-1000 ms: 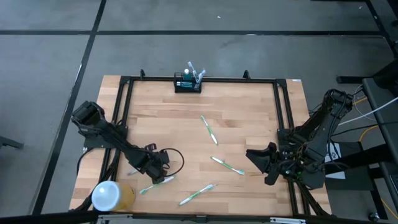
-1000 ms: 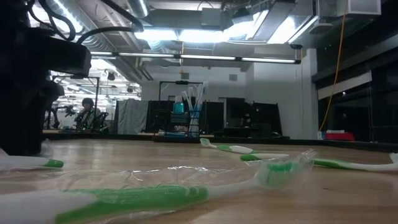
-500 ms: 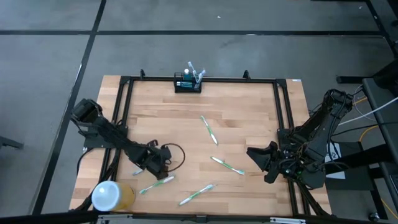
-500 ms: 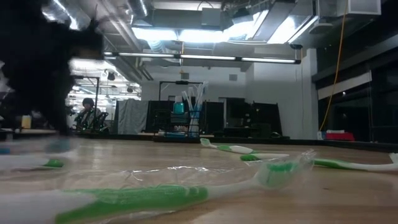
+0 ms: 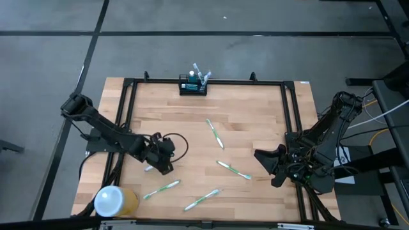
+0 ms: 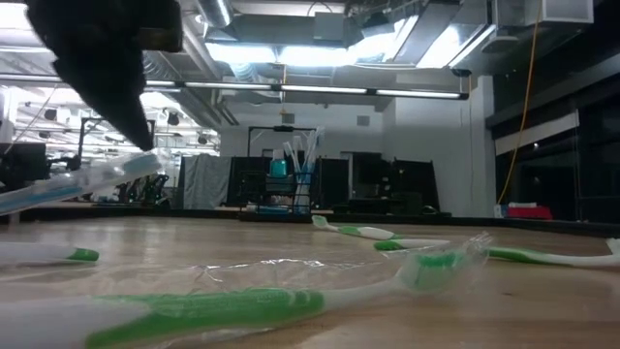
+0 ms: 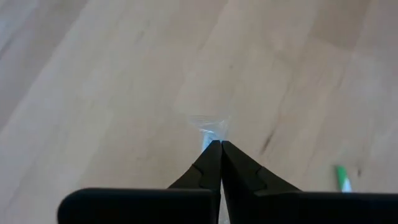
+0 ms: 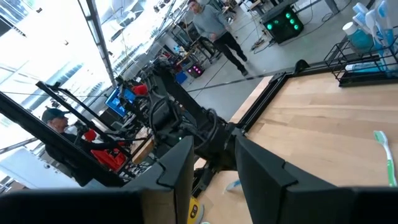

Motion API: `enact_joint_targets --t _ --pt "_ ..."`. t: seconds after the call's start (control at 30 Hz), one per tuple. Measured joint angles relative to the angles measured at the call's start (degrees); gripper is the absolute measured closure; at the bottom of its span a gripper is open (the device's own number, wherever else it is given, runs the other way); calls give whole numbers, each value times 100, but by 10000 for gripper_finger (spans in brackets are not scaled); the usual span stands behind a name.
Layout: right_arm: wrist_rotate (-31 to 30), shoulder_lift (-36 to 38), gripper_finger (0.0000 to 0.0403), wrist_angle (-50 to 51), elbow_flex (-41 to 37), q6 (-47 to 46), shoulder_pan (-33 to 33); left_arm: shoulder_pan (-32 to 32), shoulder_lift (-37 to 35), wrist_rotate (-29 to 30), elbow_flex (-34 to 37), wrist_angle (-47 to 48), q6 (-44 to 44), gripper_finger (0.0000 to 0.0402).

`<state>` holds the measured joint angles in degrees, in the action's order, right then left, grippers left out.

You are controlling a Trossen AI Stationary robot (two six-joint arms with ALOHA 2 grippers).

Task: Pick & Place toothbrushing station
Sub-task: Put the blue toothbrush into the wire organizer

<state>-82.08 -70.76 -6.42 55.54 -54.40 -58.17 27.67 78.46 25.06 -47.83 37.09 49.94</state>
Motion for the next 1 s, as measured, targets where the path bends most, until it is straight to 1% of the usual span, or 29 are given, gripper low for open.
enact_joint_targets --t 0.23,0.33,0.5,0.6,0.77,0.87,1.0 --pt "-24 0 283 0 -1 -21 0 -425 -188 276 0 -575 -360 400" --pt "-95 0 283 1 -1 -23 0 -610 -364 574 -11 -995 -417 400" --pt "-107 0 283 2 -1 -23 0 -968 -647 1222 -11 -1304 -427 400" --pt "-107 0 283 2 -1 -23 0 -1196 -758 1444 -11 -1583 -671 400" --pt "-107 0 282 2 -1 -21 0 -1586 -810 1457 -11 -2341 -1205 400" --pt "-106 0 282 2 -1 -23 0 -1803 -814 1416 -11 -2479 -1319 400" --pt "-105 0 282 2 -1 -23 0 -2141 -715 753 0 -2303 -1284 400"
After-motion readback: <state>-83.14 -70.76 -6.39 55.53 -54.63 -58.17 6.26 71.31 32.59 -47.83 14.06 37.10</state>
